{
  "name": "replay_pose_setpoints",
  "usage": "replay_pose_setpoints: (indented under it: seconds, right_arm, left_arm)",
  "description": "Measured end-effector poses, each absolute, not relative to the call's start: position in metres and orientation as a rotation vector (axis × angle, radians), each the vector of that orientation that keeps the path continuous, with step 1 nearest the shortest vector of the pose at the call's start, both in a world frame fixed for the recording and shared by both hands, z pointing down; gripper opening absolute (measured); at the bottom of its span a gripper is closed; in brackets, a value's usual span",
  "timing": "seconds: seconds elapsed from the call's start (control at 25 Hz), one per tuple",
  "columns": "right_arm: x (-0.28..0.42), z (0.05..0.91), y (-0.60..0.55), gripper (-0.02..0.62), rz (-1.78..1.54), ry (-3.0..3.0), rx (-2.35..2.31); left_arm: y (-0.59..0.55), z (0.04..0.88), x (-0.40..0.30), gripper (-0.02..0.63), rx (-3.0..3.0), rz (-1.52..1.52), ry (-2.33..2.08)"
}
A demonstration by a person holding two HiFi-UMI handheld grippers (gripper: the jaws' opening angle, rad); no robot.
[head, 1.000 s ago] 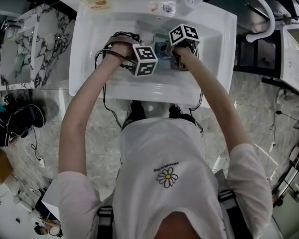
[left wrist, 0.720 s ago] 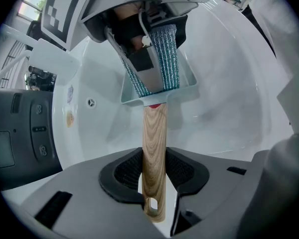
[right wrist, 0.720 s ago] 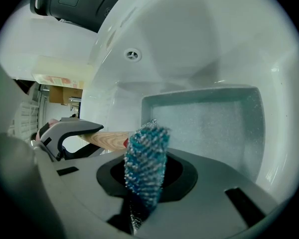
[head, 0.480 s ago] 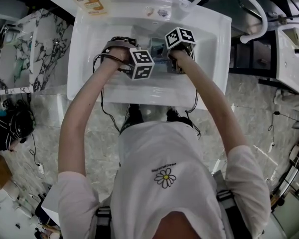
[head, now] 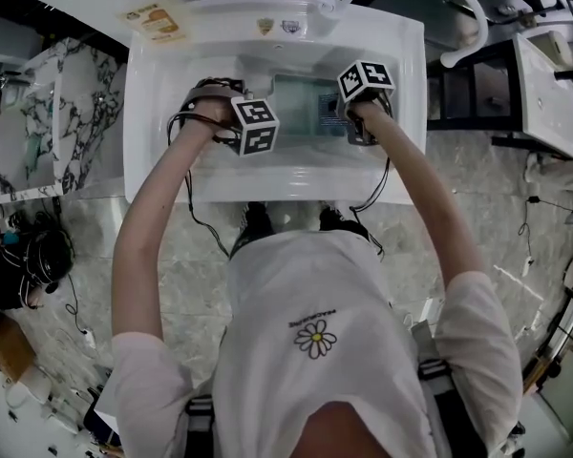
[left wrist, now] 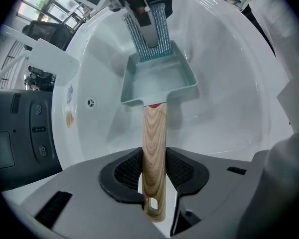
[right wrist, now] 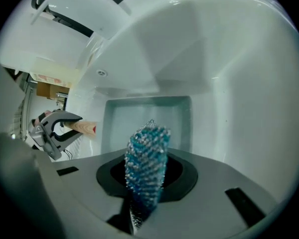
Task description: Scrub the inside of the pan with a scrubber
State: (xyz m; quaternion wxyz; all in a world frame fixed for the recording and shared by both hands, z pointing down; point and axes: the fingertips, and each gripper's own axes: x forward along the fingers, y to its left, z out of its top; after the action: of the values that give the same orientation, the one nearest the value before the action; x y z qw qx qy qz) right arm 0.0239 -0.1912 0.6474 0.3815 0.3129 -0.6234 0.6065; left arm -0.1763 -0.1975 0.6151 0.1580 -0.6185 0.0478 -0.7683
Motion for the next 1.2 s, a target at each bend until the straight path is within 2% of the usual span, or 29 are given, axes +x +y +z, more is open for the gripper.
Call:
replay_pose_setpoints:
  seconds: [0.44,1.2]
  right_arm:
    - [0.063,0.681,-0.178,0.06,1.492,-1.496,0.847]
    - [0.024,0.68,-0.178,0.06,1.626,-1.505,0.847]
  left_arm:
    - [-0.198,0.615,-0.176,0.137,-1.77,-2.208,0.142]
    - [-0.199,0.615,-0.175,0.137,-1.767,-2.201,0.145]
